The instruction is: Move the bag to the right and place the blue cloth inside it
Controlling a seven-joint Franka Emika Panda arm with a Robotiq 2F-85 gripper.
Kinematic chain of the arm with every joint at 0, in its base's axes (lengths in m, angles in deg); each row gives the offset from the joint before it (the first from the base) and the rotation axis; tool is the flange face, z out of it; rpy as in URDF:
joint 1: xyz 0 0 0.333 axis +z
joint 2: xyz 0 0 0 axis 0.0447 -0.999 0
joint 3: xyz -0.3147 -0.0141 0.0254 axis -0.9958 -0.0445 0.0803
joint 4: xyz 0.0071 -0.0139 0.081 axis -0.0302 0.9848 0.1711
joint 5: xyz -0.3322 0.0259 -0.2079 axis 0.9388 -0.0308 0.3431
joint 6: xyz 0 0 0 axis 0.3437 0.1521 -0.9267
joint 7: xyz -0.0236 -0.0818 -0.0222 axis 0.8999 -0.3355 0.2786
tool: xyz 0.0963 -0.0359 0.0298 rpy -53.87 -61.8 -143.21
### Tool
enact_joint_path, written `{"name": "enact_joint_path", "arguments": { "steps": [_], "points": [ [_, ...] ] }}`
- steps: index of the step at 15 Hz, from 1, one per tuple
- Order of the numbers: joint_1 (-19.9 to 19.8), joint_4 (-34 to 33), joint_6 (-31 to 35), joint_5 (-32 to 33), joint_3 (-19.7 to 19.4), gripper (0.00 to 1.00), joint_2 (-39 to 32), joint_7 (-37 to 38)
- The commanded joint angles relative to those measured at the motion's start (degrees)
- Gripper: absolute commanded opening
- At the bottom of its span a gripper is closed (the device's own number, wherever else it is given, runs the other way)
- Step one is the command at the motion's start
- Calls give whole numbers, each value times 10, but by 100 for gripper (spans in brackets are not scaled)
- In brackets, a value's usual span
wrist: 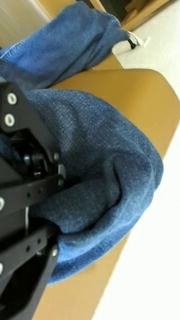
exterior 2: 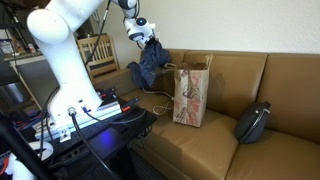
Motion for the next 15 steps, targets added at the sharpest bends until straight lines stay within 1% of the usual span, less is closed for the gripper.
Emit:
{"name": "enact_joint_path", "arguments": {
  "steps": [1, 2, 3, 4, 5, 6, 7, 8, 11, 12, 13, 14, 15],
  "points": [
    [43, 8, -1, -88, -77, 4, 143, 54],
    [54, 13, -2, -114, -101, 4, 177, 65],
    [76, 18, -2, -143, -136, 4, 216, 74],
    [110, 24, -3, -157, -187, 4, 252, 89],
    [143, 41, -4, -181, -231, 4, 287, 65],
    [91, 3, -6, -140, -159, 15, 208, 61],
    [116, 9, -9, -158, -195, 15, 238, 61],
    [130, 17, -9, -167, -214, 15, 258, 61],
    [138, 32, -9, -172, -223, 15, 273, 62],
    [138, 35, -9, -172, -224, 4, 272, 62],
    [182, 12, -10, -193, -291, 4, 269, 62],
    [196, -47, -10, -176, -340, 4, 230, 79],
    [155, -47, -10, -163, -323, 4, 233, 90]
  ]
}}
